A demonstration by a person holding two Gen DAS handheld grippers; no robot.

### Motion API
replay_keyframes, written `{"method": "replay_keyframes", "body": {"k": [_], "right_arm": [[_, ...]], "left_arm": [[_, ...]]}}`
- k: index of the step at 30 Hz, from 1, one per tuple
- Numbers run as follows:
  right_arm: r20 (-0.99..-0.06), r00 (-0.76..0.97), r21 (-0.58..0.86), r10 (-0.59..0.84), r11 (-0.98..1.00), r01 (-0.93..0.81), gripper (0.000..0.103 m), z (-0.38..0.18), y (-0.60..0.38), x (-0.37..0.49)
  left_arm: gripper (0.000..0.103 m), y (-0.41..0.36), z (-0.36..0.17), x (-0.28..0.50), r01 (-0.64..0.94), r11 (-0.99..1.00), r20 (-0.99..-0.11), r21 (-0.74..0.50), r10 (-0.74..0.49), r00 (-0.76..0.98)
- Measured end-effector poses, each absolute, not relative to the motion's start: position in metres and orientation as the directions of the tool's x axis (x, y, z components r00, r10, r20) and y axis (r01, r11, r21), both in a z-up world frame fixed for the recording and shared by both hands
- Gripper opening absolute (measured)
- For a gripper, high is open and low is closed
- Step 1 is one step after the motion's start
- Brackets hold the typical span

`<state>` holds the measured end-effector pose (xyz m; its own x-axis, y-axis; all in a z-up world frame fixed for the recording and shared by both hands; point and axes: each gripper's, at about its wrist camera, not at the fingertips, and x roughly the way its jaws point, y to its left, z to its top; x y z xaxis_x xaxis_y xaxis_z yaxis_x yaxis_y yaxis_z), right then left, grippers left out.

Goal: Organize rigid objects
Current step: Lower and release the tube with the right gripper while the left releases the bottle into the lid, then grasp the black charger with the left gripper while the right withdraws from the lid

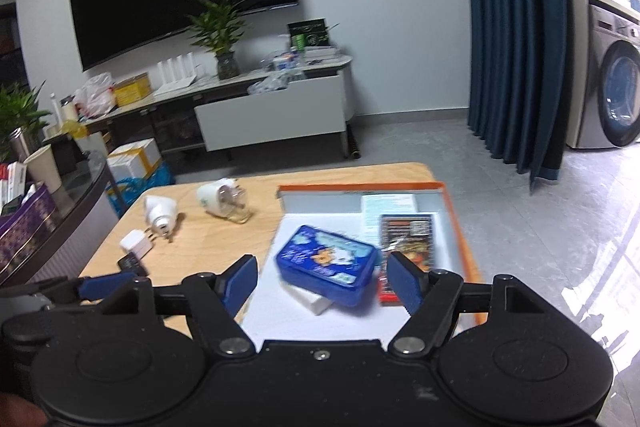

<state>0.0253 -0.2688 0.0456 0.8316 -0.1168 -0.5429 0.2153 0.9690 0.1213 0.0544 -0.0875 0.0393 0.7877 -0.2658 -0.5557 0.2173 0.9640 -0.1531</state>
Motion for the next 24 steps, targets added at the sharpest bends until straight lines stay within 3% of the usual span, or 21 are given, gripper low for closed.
{"method": "replay_keyframes", "body": {"k": [10,17,24], "right_arm": [[-0.569,0.820,0.096,-0.060,0.986,0.139,0.085,0.038,-0.231,0.042],[-0.592,0.805,0.096,-0.034,0.989,0.113,0.085,0.029,-0.222,0.052],[-0.614,0.789,0.114,-0.015,0.988,0.107,0.085,0.017,-0.226,0.063]], "left_arm": [[0.090,-0.024,0.028,0.067,-0.021,0.986,-0.588,-0.168,-0.083,0.804],[0.091,0.005,0.014,0.096,-0.181,0.971,-0.627,-0.155,0.045,0.778],[0.091,0.016,0.001,0.132,-0.249,0.957,-0.653,-0.148,0.094,0.752]]}}
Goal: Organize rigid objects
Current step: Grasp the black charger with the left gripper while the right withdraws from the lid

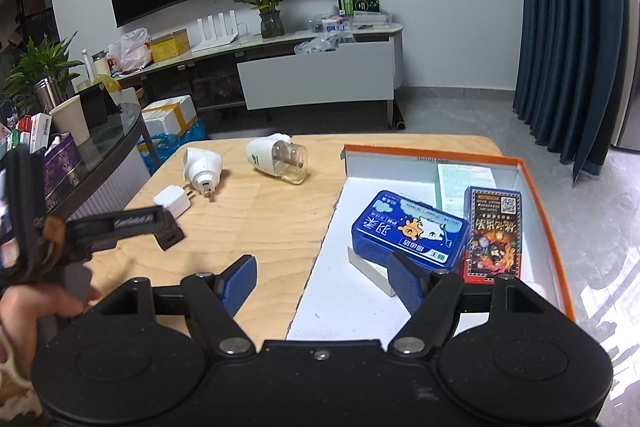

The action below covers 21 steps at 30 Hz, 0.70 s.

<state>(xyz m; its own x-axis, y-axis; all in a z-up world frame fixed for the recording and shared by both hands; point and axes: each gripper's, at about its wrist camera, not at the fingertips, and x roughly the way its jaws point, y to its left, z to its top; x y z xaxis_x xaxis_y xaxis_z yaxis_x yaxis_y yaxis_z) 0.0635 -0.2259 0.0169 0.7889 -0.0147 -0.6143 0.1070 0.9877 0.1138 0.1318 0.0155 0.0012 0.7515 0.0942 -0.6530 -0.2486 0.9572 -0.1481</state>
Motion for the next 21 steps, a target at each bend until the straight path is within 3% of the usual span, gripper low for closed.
{"method": "replay_keyframes", "body": {"k": [4,6,8,10,12,21], "right_arm": [[-0.619,0.785,0.115,-0.005,0.989,0.097,0.085,0.012,-0.227,0.070],[-0.620,0.784,0.115,-0.002,0.989,0.093,0.085,0.011,-0.228,0.073],[-0.620,0.785,0.121,0.003,0.988,0.093,0.086,0.010,-0.229,0.077],[-0.618,0.786,0.132,0.010,0.987,0.091,0.086,0.009,-0.230,0.081],[-0.621,0.784,0.136,0.018,0.987,0.084,0.086,0.008,-0.229,0.085],[-0.637,0.769,0.133,0.046,0.990,0.051,0.086,0.004,-0.211,0.109]], "left_arm": [[0.089,0.019,-0.009,0.149,-0.269,0.956,-0.664,-0.117,0.126,0.737],[0.080,0.023,-0.014,0.153,-0.270,0.958,-0.674,-0.097,0.136,0.726],[0.078,0.027,-0.018,0.153,-0.245,0.965,-0.677,-0.098,0.116,0.727],[0.058,0.029,-0.022,0.151,-0.199,0.977,-0.667,-0.076,0.098,0.739],[0.049,0.031,-0.023,0.146,-0.159,0.987,-0.653,-0.039,0.095,0.751],[0.036,0.049,-0.024,0.144,-0.079,0.995,-0.635,-0.061,0.023,0.772]]}}
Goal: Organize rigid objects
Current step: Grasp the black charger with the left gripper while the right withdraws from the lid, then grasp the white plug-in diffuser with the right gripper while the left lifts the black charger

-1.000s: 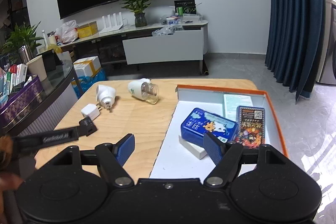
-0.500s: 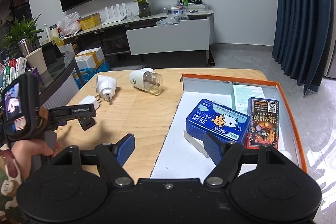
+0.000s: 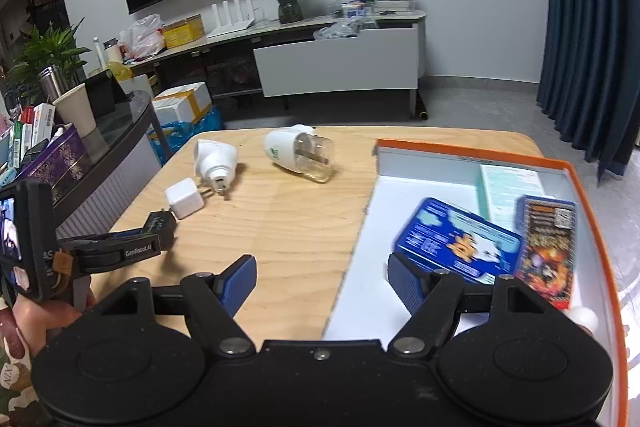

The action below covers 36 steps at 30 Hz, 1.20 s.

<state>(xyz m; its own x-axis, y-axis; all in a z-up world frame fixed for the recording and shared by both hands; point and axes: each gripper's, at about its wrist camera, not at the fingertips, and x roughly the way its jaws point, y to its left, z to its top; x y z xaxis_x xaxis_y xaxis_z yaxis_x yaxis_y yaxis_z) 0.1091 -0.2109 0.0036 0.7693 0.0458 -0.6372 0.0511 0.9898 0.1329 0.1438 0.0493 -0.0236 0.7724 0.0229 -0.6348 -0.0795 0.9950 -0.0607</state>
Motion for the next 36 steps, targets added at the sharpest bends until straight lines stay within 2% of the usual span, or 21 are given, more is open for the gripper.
{"method": "replay_keyframes", "body": {"k": [3,6,8,9,10,16,19,22,25,34,36], "right_arm": [[-0.642,0.766,0.126,0.045,0.991,0.047,0.086,0.004,-0.205,0.122],[-0.643,0.764,0.132,0.049,0.990,0.047,0.086,0.005,-0.202,0.134],[-0.645,0.762,0.139,0.051,0.989,0.051,0.086,0.004,-0.200,0.142],[-0.648,0.760,0.140,0.050,0.989,0.055,0.086,0.003,-0.199,0.146],[-0.652,0.757,0.143,0.051,0.988,0.056,0.086,0.003,-0.199,0.152],[-0.667,0.743,0.140,0.050,0.988,0.059,0.088,-0.001,-0.200,0.199],[-0.681,0.729,0.107,0.067,0.994,0.008,0.090,-0.007,-0.198,0.233],[-0.706,0.704,0.013,0.080,0.995,-0.100,0.090,-0.013,-0.193,0.271],[-0.762,0.642,-0.054,0.084,0.980,-0.193,0.090,-0.026,-0.192,0.309],[-0.817,0.561,-0.006,0.137,0.970,-0.245,0.090,-0.061,-0.194,0.367],[-0.812,0.561,0.017,0.162,0.967,-0.254,0.083,-0.066,-0.192,0.368]], "left_arm": [[0.039,0.057,-0.025,0.146,-0.065,0.993,-0.632,-0.095,-0.010,0.775],[0.044,0.054,-0.028,0.151,-0.050,0.996,-0.625,-0.072,-0.006,0.781],[0.043,0.052,-0.029,0.154,-0.038,0.998,-0.618,-0.059,-0.007,0.786],[0.037,0.051,-0.030,0.155,-0.033,0.998,-0.615,-0.054,-0.007,0.788],[0.036,0.051,-0.030,0.155,-0.033,0.998,-0.613,-0.054,-0.007,0.790],[0.036,0.060,-0.023,0.147,-0.039,0.989,-0.590,-0.145,-0.055,0.805],[0.036,0.058,-0.016,0.142,-0.014,0.985,-0.564,-0.169,-0.085,0.822],[0.036,0.056,-0.011,0.140,0.000,0.986,-0.540,-0.167,-0.092,0.837],[0.036,0.058,-0.010,0.142,-0.001,0.981,-0.531,-0.196,-0.105,0.841],[0.036,0.057,-0.014,0.149,-0.003,0.977,-0.532,-0.215,-0.115,0.839],[0.036,0.057,-0.015,0.150,-0.007,0.977,-0.531,-0.215,-0.110,0.840]]}}
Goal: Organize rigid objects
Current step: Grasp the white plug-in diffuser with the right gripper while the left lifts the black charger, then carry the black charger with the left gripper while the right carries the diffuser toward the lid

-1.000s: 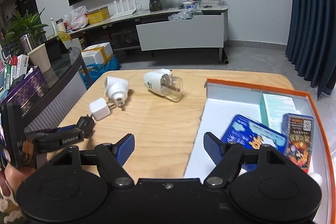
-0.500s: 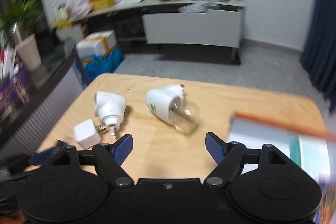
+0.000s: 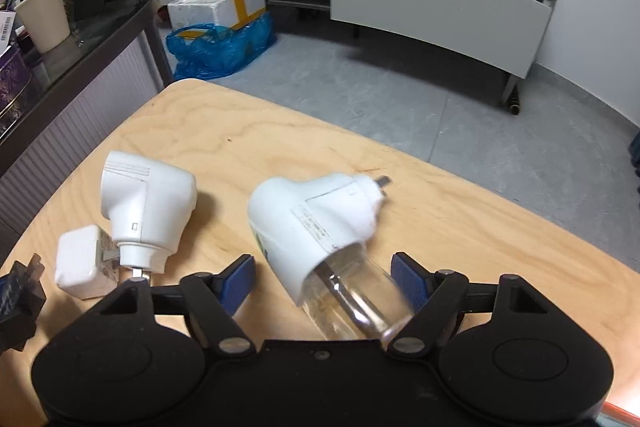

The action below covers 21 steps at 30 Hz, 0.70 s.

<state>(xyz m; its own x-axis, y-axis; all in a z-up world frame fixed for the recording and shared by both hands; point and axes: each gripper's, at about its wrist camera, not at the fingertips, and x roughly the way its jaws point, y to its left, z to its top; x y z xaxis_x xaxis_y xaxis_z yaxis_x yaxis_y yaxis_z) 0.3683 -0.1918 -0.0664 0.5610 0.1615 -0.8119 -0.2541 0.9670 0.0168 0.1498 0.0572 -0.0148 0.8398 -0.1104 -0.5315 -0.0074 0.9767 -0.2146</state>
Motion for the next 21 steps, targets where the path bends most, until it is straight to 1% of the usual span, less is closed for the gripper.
{"method": "replay_keyframes", "body": {"k": [1,2,4,8,12,21], "right_arm": [[-0.800,0.573,0.038,0.179,0.968,-0.249,0.068,-0.067,-0.192,0.367],[-0.791,0.585,0.047,0.181,0.970,-0.237,0.064,-0.066,-0.193,0.367],[-0.779,0.598,0.069,0.186,0.975,-0.212,0.049,-0.064,-0.193,0.364],[-0.753,0.628,0.110,0.194,0.979,-0.171,0.049,-0.057,-0.193,0.341],[-0.723,0.666,0.119,0.185,0.982,-0.144,0.049,-0.047,-0.188,0.306],[-0.606,0.775,0.134,0.177,0.984,-0.120,0.049,-0.002,-0.180,0.199]], "left_arm": [[0.036,0.057,-0.015,0.150,-0.008,0.977,-0.533,-0.214,-0.110,0.839],[0.036,0.056,-0.015,0.150,-0.008,0.977,-0.533,-0.213,-0.110,0.839],[0.036,0.055,-0.015,0.150,-0.004,0.978,-0.533,-0.207,-0.109,0.839],[0.036,0.054,-0.015,0.148,0.001,0.981,-0.531,-0.194,-0.106,0.841],[0.036,0.055,-0.011,0.143,0.008,0.978,-0.525,-0.207,-0.118,0.843],[0.036,0.038,0.009,0.118,0.070,0.979,-0.494,-0.194,-0.159,0.855]]}}
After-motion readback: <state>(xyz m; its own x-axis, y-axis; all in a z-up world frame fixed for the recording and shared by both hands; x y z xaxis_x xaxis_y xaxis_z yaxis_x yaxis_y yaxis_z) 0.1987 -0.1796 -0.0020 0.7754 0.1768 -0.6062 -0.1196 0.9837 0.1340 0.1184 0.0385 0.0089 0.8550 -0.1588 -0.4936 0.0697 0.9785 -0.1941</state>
